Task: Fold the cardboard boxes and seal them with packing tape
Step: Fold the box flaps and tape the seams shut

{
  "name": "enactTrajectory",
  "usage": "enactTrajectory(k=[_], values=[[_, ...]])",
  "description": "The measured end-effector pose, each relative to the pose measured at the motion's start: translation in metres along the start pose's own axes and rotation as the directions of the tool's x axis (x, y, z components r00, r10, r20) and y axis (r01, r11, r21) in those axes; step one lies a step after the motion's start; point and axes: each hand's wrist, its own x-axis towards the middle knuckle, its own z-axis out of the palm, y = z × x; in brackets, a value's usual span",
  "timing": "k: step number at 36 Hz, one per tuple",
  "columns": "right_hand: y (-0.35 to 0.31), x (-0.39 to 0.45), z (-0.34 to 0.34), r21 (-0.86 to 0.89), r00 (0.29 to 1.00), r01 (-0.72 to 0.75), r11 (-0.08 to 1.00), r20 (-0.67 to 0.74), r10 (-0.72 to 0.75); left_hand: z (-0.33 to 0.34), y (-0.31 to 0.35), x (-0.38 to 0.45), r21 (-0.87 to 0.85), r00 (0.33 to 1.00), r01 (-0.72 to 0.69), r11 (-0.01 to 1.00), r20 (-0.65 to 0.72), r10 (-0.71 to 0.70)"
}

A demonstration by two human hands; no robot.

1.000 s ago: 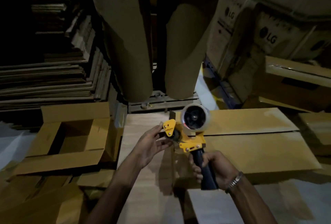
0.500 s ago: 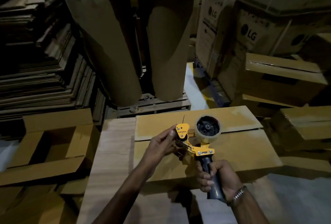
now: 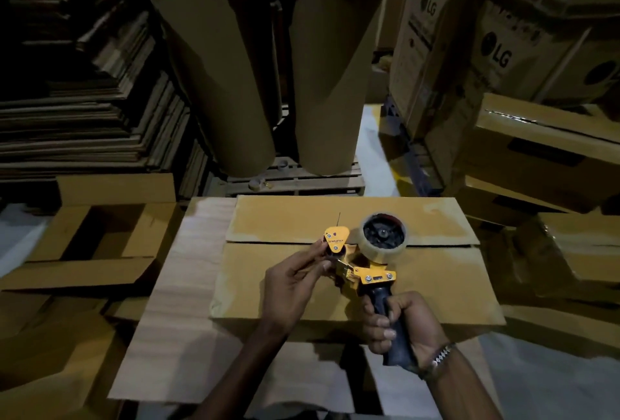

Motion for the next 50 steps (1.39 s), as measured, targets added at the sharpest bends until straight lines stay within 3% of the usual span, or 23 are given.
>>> enactTrajectory(k=[5,10,13,17,20,23,27,32,36,41,44,46,50], values=[[-0.008,0.004,-0.003,0.000,0.999,-0.046,0.999,0.024,0.046,-0.007,0.002,0.000,0.005,0.998,0.022,1.000,-0.057,-0.022],[-0.020,0.004,-0.003,-0.041,0.994,-0.096,0.995,0.058,0.098,-0.029,0.004,0.006,0.129,0.991,0.066,0.989,0.107,-0.080],[-0.027,0.001,0.000,-0.133,0.992,-0.126,0.983,-0.006,0.126,-0.043,0.004,0.008,0.242,0.990,-0.016,0.970,0.139,-0.018],[-0.035,-0.003,0.007,-0.240,0.983,-0.182,0.954,-0.044,0.176,-0.053,0.002,0.006,0.322,0.995,-0.079,0.943,0.083,0.055],[-0.040,-0.003,0.015,-0.308,0.975,-0.220,0.926,-0.036,0.219,-0.058,0.002,0.002,0.223,1.000,-0.022,0.974,0.005,0.022],[-0.045,0.001,0.021,-0.382,0.966,-0.250,0.889,-0.039,0.255,-0.062,0.011,-0.006,0.054,0.984,0.175,0.983,-0.049,-0.173],[-0.055,0.014,0.031,-0.494,0.956,-0.269,0.827,-0.035,0.290,-0.075,0.019,-0.016,-0.112,0.929,0.371,0.922,0.054,-0.367],[-0.069,0.028,0.039,-0.582,0.949,-0.274,0.766,-0.036,0.313,-0.086,0.025,-0.015,-0.314,0.858,0.513,0.799,0.193,-0.475],[-0.077,0.040,0.049,-0.688,0.953,-0.262,0.677,-0.076,0.292,-0.088,0.025,0.004,-0.400,0.762,0.616,0.679,0.084,-0.642],[-0.078,0.064,0.076,-0.789,0.967,-0.223,0.573,-0.105,0.233,-0.104,0.010,0.031,-0.624,0.700,0.620,0.476,0.165,-0.695],[-0.079,0.081,0.097,-0.843,0.975,-0.181,0.507,-0.086,0.206,-0.121,0.001,0.050,-0.667,0.669,0.622,0.410,0.180,-0.721],[-0.081,0.092,0.111,-0.886,0.979,-0.151,0.439,-0.071,0.193,-0.132,-0.002,0.063,-0.647,0.660,0.643,0.409,0.198,-0.725],[-0.084,0.116,0.132,-0.950,0.983,-0.101,0.296,-0.050,0.175,-0.157,-0.003,0.083,-0.510,0.710,0.654,0.558,0.162,-0.685]])
